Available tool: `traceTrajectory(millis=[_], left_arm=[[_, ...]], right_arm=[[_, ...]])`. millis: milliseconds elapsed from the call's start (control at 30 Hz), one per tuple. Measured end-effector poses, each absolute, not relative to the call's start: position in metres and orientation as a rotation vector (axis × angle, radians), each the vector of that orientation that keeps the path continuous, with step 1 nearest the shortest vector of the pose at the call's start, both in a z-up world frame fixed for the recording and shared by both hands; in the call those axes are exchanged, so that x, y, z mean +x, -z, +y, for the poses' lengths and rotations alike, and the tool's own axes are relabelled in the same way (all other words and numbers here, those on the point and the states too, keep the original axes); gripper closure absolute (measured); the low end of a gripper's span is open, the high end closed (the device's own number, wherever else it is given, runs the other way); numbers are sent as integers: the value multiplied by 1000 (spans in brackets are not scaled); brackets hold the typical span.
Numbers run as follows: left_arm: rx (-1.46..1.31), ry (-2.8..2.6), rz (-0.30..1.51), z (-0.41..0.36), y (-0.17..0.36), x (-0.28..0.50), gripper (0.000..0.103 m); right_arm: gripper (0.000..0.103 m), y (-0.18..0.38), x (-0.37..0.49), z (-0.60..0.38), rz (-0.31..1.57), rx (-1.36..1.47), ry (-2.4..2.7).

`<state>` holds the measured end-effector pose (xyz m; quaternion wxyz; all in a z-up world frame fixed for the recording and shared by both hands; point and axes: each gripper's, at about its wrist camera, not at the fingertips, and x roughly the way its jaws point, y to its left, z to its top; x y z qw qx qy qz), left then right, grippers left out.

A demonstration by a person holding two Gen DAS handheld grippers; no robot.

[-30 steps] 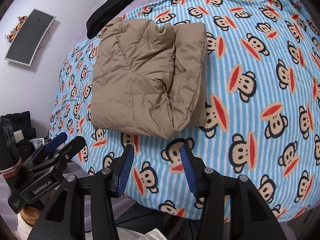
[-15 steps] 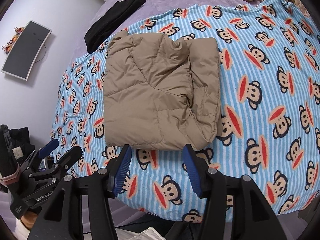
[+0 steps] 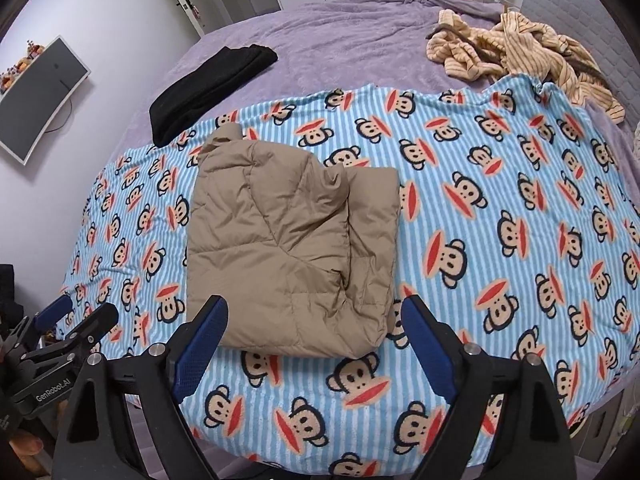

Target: Fold large clothes

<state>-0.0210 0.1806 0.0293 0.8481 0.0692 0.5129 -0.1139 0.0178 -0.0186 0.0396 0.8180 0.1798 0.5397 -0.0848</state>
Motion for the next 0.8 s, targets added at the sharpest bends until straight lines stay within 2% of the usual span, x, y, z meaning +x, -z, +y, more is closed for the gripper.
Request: traceTrajectory(millis=[300, 800], left_arm=[[130, 238, 1055, 177, -46, -21, 0], [130, 228, 1051, 175, -51, -21, 0]], right_arm=[[12, -61, 21, -8, 1088, 299, 204], [12, -67, 22, -7, 1073, 291, 209]])
